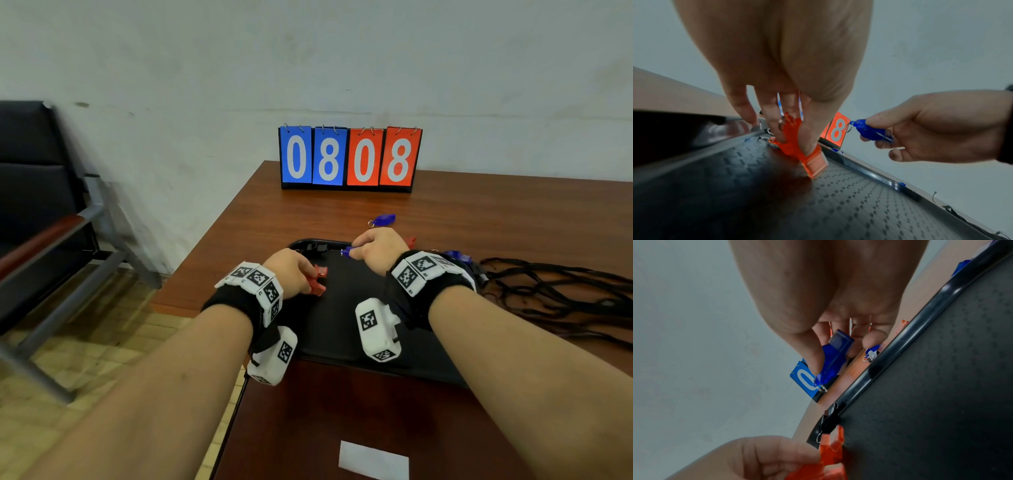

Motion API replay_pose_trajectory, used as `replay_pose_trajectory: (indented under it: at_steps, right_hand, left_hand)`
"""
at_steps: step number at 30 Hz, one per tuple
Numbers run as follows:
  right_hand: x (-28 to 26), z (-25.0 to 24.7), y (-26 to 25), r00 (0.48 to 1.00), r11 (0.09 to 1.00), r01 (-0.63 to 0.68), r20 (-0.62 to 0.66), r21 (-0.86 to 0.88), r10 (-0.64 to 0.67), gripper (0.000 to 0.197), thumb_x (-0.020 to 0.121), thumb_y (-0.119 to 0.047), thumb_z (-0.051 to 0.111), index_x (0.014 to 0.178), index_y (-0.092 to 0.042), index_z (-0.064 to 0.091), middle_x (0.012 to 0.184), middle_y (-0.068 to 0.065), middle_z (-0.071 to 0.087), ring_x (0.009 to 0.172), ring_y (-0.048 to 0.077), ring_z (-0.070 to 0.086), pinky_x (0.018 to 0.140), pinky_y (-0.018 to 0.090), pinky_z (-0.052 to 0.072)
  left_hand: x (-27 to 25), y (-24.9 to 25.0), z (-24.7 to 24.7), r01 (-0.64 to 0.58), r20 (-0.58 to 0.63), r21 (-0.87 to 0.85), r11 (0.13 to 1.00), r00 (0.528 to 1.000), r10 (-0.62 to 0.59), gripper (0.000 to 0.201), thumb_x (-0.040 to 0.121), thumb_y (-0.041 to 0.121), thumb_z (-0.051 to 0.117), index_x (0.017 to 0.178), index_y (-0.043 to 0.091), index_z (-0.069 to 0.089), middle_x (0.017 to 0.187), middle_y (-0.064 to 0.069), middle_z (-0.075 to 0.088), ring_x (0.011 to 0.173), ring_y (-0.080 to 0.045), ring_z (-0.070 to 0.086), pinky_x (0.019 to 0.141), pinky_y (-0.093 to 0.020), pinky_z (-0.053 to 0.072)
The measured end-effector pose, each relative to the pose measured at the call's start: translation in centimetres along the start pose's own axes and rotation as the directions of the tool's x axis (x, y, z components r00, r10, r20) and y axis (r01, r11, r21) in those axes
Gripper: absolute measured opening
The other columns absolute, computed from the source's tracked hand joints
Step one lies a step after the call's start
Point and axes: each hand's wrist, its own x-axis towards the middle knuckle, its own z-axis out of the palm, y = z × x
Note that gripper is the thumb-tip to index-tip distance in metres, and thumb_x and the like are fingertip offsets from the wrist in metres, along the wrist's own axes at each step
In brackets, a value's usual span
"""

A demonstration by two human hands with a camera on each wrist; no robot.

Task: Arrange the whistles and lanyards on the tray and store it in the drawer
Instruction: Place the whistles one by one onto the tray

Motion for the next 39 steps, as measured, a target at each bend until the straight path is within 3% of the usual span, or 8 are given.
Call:
replay_pose_trajectory:
  at_steps: [5,10,21,25,28,31,35,39]
  right_hand:
    - [0.4,0.3,-0.1,1.000,1.000,0.010,0.025,-0.016,-0.010,0.028,0.090,-0.016,0.062,0.117,-0.008,0.064,0.119,0.008,0.063,0.097,0.016,0.055,0.077,0.024,0.038]
    - [0.8,0.6,0.0,0.999,1.000,0.011,0.041,0.001,-0.011,0.027,0.088,-0.015,0.065,0.114,-0.009,0.065,0.116,0.010,0.064,0.091,0.015,0.055,0.058,0.016,0.036]
    - [1.4,0.3,0.6,0.997,1.000,0.007,0.080,-0.005,-0.007,0.027,0.088,-0.013,0.065,0.114,-0.009,0.066,0.103,0.004,0.059,0.091,0.016,0.054,0.079,0.027,0.041]
    - [1.2,0.7,0.7,0.993,1.000,0.015,0.118,0.010,-0.016,0.028,0.085,-0.009,0.067,0.113,-0.009,0.067,0.097,0.006,0.063,0.083,0.018,0.058,0.077,0.030,0.049]
    - [0.7,1.0,0.2,0.985,0.999,0.037,0.170,-0.027,-0.032,0.030,0.084,-0.007,0.067,0.114,-0.009,0.067,0.102,0.005,0.063,0.092,0.020,0.060,0.091,0.037,0.052]
    - [-0.1,1.5,-0.6,0.975,0.995,0.061,0.216,-0.073,-0.043,0.027,0.082,-0.006,0.068,0.109,-0.011,0.070,0.107,0.006,0.065,0.098,0.019,0.059,0.092,0.034,0.049]
    - [-1.2,2.8,-1.8,0.968,0.991,0.076,0.247,-0.109,-0.047,0.026,0.082,-0.005,0.070,0.107,-0.011,0.070,0.099,0.000,0.061,0.095,0.015,0.055,0.085,0.028,0.044]
    - [-2.2,4.2,-3.0,0.958,0.976,0.113,0.280,-0.188,-0.057,0.031,0.082,-0.005,0.070,0.112,-0.009,0.069,0.115,0.005,0.064,0.110,0.021,0.057,0.091,0.028,0.041]
  left_hand:
    - [0.4,0.7,-0.5,0.017,-0.008,0.184,0.983,1.000,-0.016,0.032,0.087,0.006,0.066,0.118,0.012,0.067,0.126,-0.004,0.062,0.118,-0.020,0.055,0.094,-0.023,0.040]
    - [1.9,1.5,-0.9,0.085,0.060,0.241,0.967,0.993,-0.102,0.040,0.091,0.007,0.061,0.131,0.010,0.058,0.140,-0.006,0.051,0.129,-0.022,0.047,0.102,-0.027,0.038]
    - [3.9,1.6,-0.6,0.121,0.141,0.364,0.923,0.973,-0.183,0.053,0.092,0.013,0.061,0.143,0.018,0.046,0.144,-0.004,0.047,0.131,-0.021,0.045,0.102,-0.027,0.037]
    - [3.7,1.3,-0.5,0.067,0.117,0.340,0.938,0.987,-0.113,0.053,0.090,0.008,0.063,0.139,0.024,0.050,0.140,0.002,0.050,0.128,-0.019,0.047,0.089,-0.022,0.036]
    - [3.1,0.7,-0.4,0.047,0.131,0.283,0.958,0.988,-0.087,0.052,0.089,0.006,0.062,0.138,0.021,0.052,0.140,0.002,0.052,0.126,-0.018,0.050,0.093,-0.022,0.039]
    - [1.8,-0.2,-0.8,-0.014,0.042,0.142,0.990,0.999,0.008,0.041,0.087,0.004,0.063,0.127,0.013,0.062,0.130,-0.004,0.061,0.118,-0.018,0.059,0.096,-0.024,0.047]
    - [0.2,-1.8,-2.4,0.031,-0.143,0.124,0.992,0.990,-0.013,0.047,0.084,-0.001,0.063,0.125,0.020,0.064,0.129,-0.002,0.062,0.117,-0.018,0.058,0.094,-0.026,0.046]
    - [-1.3,-3.6,-3.0,0.046,-0.195,0.060,0.997,0.980,-0.034,0.044,0.082,-0.004,0.060,0.118,0.020,0.069,0.119,-0.001,0.067,0.109,-0.017,0.062,0.088,-0.024,0.048]
